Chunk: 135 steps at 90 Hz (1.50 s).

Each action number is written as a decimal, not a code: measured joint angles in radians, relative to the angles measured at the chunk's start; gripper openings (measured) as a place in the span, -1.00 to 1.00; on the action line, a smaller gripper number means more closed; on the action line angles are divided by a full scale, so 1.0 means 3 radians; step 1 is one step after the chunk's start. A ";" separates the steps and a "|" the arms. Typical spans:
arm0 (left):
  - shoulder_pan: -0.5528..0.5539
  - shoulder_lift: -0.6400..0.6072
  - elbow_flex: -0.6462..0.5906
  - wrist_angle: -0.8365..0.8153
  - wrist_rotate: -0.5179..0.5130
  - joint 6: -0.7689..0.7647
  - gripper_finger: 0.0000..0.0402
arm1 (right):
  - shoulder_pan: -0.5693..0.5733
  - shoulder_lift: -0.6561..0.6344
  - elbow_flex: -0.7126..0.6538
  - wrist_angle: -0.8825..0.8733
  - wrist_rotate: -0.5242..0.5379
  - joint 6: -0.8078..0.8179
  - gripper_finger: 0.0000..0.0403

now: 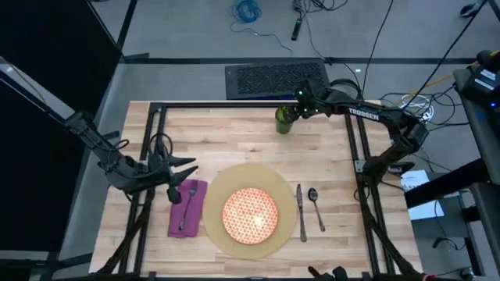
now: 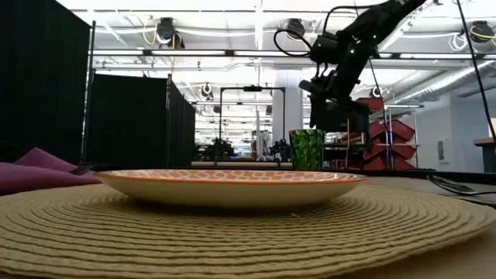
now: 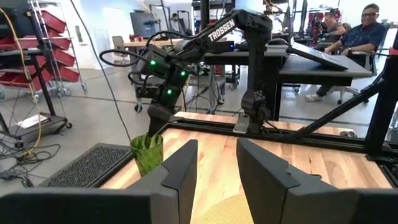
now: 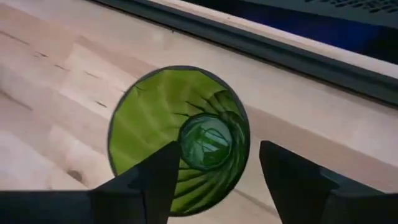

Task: Set table place
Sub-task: Move the green cup to the top of the knife

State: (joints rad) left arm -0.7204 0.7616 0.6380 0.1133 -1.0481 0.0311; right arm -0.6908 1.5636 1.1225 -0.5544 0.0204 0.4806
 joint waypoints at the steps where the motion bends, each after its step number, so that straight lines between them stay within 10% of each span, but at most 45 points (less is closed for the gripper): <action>1: 0.0000 0.0000 0.0000 0.0000 0.0000 0.0000 -0.50 | 0.0000 0.0009 0.0000 0.0004 0.0000 -0.0002 0.03; 33: 0.0000 0.0000 0.0000 -0.0031 0.0000 -0.0064 -0.50 | -0.0060 0.0400 0.0000 0.0045 0.0024 -0.0092 -0.29; 53: 0.0000 0.0000 0.0000 -0.0094 0.0000 -0.0084 -0.50 | -0.0075 0.0379 0.0112 0.0008 -0.0008 -0.0357 -0.93; 99: 0.0000 0.0000 0.0000 -0.0153 0.0000 -0.0088 -0.50 | 0.0627 0.0363 0.1292 -0.2547 -0.0342 -0.0603 -1.00; 135: 0.0000 0.0000 0.0000 -0.0134 0.0174 -0.0178 -0.50 | 0.1134 -0.0340 0.0198 -0.1581 -0.0317 0.0030 -1.00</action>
State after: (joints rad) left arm -0.7204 0.7616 0.6380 0.0731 -0.9958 -0.0222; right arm -0.3505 1.4617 1.1818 -1.0287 -0.0746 0.4897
